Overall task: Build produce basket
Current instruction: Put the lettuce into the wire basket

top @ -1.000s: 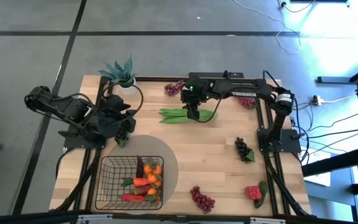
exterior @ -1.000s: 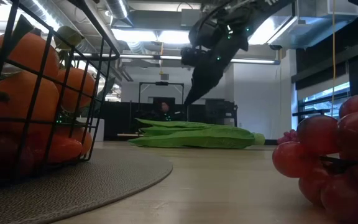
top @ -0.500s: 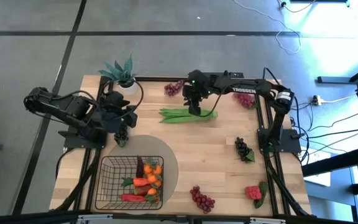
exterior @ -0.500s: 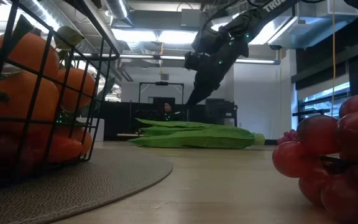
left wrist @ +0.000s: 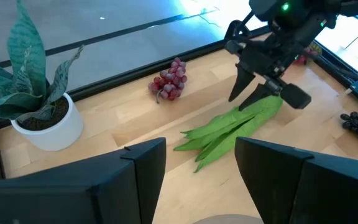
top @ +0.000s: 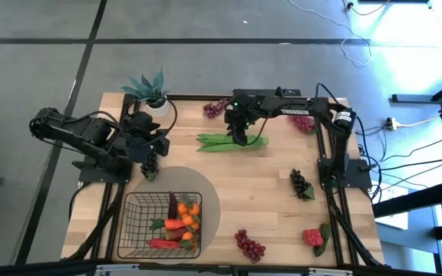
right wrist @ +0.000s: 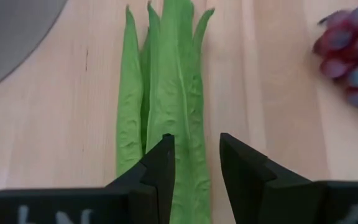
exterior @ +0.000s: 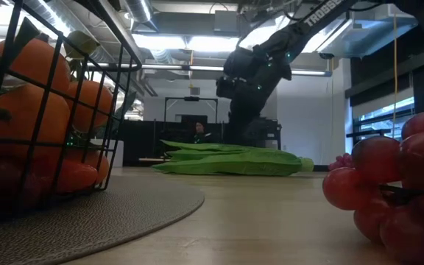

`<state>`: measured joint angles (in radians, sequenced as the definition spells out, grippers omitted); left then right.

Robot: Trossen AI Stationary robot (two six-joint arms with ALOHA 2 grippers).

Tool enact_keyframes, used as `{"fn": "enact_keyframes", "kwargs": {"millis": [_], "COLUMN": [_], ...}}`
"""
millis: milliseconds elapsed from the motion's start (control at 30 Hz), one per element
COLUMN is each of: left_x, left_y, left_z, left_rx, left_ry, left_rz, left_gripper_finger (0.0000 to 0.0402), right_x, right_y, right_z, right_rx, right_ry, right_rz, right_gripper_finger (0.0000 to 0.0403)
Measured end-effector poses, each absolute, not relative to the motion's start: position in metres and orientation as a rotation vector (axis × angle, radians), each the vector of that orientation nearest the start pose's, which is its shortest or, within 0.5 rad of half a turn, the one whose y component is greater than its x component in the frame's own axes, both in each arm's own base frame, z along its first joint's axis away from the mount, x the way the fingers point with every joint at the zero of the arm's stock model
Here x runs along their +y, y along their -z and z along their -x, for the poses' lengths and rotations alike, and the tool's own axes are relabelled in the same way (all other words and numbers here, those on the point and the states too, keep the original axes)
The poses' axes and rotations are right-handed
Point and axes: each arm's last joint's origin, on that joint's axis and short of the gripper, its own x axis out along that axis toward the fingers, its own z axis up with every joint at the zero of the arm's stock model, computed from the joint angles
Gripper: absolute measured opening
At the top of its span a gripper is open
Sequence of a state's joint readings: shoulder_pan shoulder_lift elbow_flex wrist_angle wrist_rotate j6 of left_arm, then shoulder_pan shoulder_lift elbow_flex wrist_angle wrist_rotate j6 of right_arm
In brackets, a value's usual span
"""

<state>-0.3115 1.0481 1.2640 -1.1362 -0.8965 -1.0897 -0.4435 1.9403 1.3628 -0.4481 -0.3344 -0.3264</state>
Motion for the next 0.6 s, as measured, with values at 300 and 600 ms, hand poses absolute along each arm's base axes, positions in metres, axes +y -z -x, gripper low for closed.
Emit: {"fn": "enact_keyframes", "kwargs": {"millis": [300, 600], "left_x": [-0.03, -0.03], "left_y": [-0.375, -0.375], "left_z": [-0.166, -0.166], "left_rx": [0.375, 0.395], "left_ry": [-0.86, -0.841], "left_rz": [0.48, 0.493], "left_gripper_finger": [0.0181, 0.0181], "right_x": [-0.166, -0.166], "right_y": [-0.177, -0.16], "right_z": [-0.368, -0.37], "right_rx": [0.961, 0.995], "right_ry": [-0.069, -0.116], "right_rz": [-0.088, -0.163], "right_gripper_finger": [0.0113, 0.0113]}}
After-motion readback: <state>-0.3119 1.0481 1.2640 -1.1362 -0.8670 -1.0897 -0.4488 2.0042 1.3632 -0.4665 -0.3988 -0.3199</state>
